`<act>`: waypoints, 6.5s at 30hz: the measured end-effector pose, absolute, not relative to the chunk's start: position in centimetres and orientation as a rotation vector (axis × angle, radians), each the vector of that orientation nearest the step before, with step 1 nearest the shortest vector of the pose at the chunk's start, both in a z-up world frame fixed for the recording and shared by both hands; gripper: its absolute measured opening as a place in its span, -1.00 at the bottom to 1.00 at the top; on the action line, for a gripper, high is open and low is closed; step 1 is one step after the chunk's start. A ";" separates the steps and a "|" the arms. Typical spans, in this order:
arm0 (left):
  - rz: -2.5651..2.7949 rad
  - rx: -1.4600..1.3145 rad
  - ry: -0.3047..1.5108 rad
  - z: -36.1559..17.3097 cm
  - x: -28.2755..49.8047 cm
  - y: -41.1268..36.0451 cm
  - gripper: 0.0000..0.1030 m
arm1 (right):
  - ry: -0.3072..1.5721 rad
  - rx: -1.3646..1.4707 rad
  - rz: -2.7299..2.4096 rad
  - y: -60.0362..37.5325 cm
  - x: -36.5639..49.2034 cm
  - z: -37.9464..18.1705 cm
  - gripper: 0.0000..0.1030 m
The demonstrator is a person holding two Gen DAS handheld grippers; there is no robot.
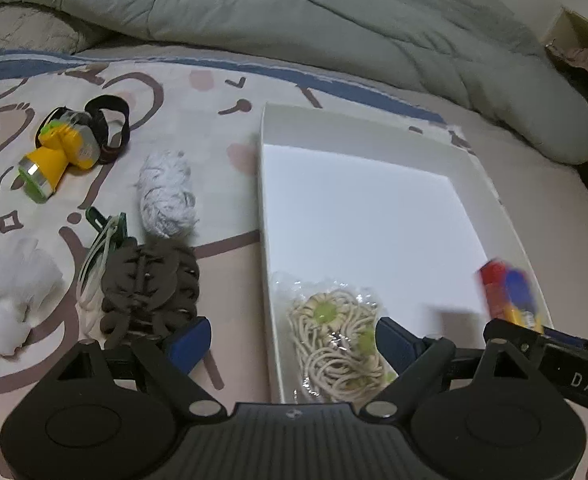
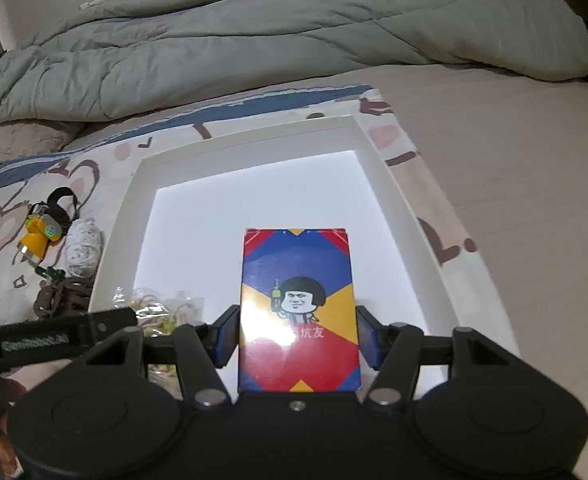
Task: Organize objects
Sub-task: 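Lower the card pack into the tray and open the right gripper while the left gripper releases the cord bag, then withdraw both grippers from the tray back toward the remaining items, then grasp the grey printed packet with the left gripper while the right gripper grasps the dark brown rubber mat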
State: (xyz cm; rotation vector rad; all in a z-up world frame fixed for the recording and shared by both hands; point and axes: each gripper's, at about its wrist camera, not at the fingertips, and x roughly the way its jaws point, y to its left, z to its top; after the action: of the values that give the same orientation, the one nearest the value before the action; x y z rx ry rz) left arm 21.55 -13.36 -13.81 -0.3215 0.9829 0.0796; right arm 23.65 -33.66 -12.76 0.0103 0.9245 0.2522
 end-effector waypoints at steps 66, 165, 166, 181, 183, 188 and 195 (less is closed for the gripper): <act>0.029 -0.064 0.889 -6.4 15.2 -12.5 1.00 | 0.776 -0.057 0.111 -36.3 15.6 -6.7 1.00; 0.191 -0.165 1.178 -17.3 12.7 6.1 0.75 | 1.051 -0.072 0.443 -9.7 23.2 -15.4 0.04; 0.185 -0.167 1.174 -17.2 12.8 6.1 0.65 | 1.053 -0.085 0.437 -9.6 23.3 -15.6 0.03; 0.203 -0.212 1.098 -14.0 11.8 7.9 0.10 | 0.949 -0.138 0.469 -10.4 21.3 -12.1 -0.12; 0.215 -0.233 1.068 -13.0 11.7 8.3 0.10 | 0.933 -0.132 0.477 -10.6 20.8 -11.4 -0.11; 0.218 -0.242 0.983 -10.1 10.9 8.1 0.10 | 0.902 -0.101 0.498 -11.4 19.5 -9.5 -0.11; 0.215 -0.224 0.863 -6.3 9.8 7.3 0.10 | 0.835 -0.098 0.528 -12.2 17.2 -6.9 -0.11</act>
State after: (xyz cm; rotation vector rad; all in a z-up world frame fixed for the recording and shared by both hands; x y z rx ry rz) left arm 9.84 7.27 -6.31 -0.2239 0.8631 0.2150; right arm 17.25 -12.19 -6.94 -0.0982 0.8345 0.5282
